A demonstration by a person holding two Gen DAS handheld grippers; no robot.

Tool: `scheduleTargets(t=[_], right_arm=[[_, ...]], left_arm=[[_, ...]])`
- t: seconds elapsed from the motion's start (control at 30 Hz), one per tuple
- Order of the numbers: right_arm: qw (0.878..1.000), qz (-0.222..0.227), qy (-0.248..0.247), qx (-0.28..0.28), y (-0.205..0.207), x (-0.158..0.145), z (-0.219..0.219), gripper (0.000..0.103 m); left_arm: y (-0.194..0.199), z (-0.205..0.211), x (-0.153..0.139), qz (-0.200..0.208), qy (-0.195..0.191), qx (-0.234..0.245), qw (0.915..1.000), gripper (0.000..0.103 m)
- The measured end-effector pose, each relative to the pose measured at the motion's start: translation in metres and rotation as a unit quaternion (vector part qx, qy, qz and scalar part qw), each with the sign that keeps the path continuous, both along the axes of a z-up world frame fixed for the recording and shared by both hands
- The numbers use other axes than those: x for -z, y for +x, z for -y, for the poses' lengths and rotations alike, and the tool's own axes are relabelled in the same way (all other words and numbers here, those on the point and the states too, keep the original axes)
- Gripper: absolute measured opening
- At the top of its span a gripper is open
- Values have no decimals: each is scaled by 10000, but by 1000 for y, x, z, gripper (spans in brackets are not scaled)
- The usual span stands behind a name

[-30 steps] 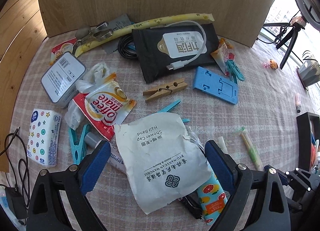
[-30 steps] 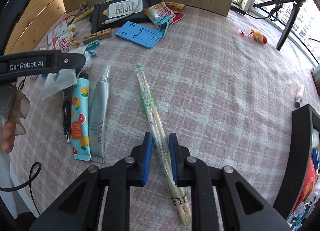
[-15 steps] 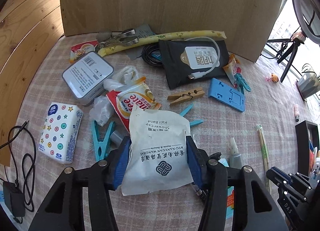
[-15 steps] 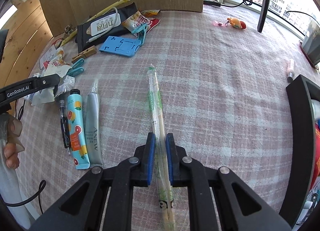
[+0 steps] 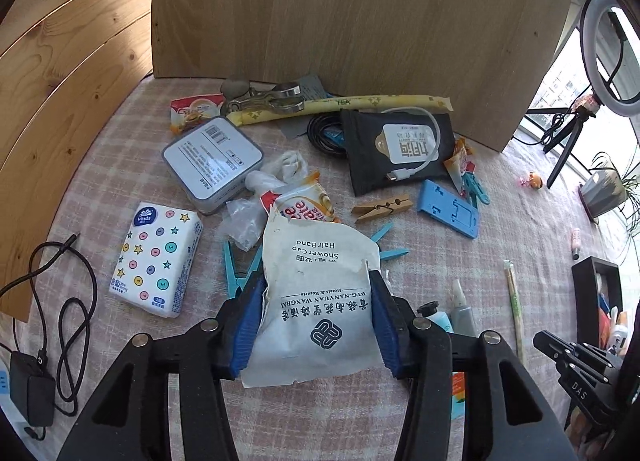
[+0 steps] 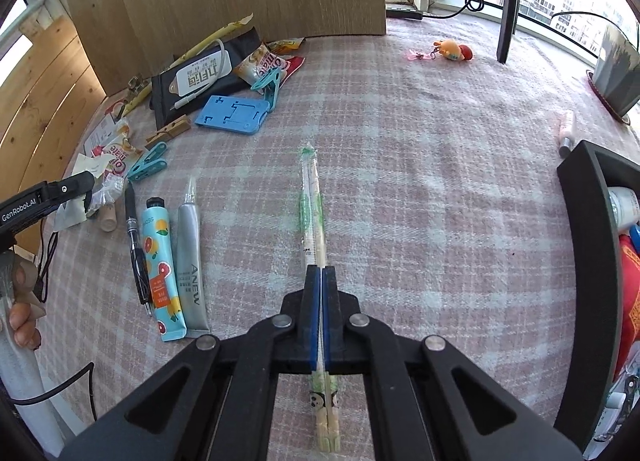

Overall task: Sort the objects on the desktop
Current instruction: 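Grasp the chopsticks with the right tool while the left tool grasps the white shower cap packet, then carry the chopsticks and shower cap packet with both tools to the black tray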

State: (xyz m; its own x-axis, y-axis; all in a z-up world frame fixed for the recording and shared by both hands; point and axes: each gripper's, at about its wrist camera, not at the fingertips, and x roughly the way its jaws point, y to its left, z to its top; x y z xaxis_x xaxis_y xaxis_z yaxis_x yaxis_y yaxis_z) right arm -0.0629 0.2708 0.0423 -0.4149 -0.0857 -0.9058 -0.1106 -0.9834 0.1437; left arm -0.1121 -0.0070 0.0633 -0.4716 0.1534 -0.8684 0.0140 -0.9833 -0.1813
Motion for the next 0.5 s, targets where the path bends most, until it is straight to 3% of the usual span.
scheduleTargets(t=[0.2, 0.27, 0.33, 0.5], right_arm=[[9999, -12, -5, -160, -6, 1, 0, 3], [9995, 152, -13, -276, -9, 7, 3, 23], [9992, 142, 123, -363, -10, 11, 10, 34], [9963, 350, 635, -456, -15, 22, 23, 30]], left_arm=[[0, 5, -9, -64, 91, -28, 9999, 48], [1, 6, -6, -9, 156, -54, 9999, 48], [3, 5, -3, 3, 151, -33, 9999, 48], [9, 1, 1, 25, 145, 22, 9999, 48]])
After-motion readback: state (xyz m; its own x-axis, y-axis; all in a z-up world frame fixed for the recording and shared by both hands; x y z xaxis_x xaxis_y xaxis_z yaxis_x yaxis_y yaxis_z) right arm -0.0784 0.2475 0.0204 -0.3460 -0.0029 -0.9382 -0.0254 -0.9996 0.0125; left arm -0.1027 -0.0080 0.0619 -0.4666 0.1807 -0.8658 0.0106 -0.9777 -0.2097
